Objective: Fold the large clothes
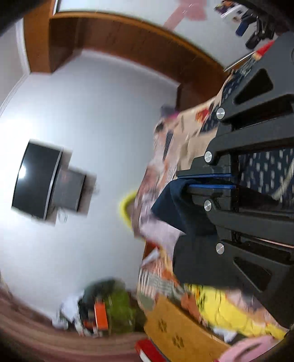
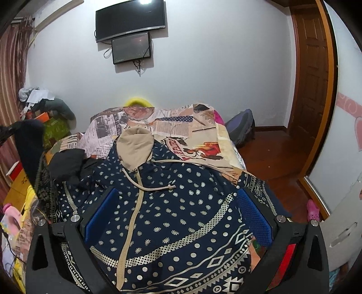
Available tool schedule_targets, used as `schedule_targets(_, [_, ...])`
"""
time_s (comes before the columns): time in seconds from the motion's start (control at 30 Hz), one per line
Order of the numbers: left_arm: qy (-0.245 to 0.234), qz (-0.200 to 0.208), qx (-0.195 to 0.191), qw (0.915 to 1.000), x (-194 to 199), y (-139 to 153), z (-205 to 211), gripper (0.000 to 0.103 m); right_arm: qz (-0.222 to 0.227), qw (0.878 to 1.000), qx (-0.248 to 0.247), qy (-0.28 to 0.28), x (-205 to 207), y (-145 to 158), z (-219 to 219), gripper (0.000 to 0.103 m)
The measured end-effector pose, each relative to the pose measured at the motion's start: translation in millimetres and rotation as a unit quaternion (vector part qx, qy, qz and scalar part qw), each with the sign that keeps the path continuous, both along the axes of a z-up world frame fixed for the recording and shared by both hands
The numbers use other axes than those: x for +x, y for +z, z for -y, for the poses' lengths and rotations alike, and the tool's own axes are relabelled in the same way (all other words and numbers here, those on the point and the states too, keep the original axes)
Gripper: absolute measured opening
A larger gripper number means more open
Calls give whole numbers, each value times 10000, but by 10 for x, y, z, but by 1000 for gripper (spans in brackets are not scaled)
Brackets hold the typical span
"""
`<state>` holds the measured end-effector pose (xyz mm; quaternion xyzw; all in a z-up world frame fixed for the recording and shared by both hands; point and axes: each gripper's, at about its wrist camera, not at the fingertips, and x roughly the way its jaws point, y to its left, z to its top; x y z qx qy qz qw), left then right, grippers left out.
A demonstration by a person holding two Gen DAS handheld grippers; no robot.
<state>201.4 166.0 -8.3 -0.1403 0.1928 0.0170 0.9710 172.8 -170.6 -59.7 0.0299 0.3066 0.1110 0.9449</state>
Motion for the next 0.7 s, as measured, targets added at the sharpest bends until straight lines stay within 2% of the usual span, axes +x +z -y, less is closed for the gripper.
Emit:
schedule_targets(0.13, [-609,-329,61,9976,172,-142,462,3,11,10000,10,11,-14,5,81,103])
schedule_targets(0.23, [-1199,-875,8,9889,372,-403,880,3,-17,10000,18,36,-9,-13,138,103])
schedule_targets(0.3, [-1464,-1262,-7,9811,460,-598,1084,3,-65,10000,18,51,-11,-37,173,103])
schedule_targets(0.43, [-1964,-2105,-37,9577,556,-1104,1487,3,-279,9995,90,101,8,-131,262,103])
schedule_targets(0.5, [-2164,-2569,-68,9419,611,-1376,1596,3,-398,9990,133,123,-1,-177,298,103])
schedule_targets(0.63, [-2477,-3029,80,9202,511,-1707,1823,3,-617,9979,79,189,-12,-280,325,103])
schedule_targets(0.7, [-2496,-3013,287,9198,419,-1702,1887,3,-677,9974,27,245,-13,-304,322,103])
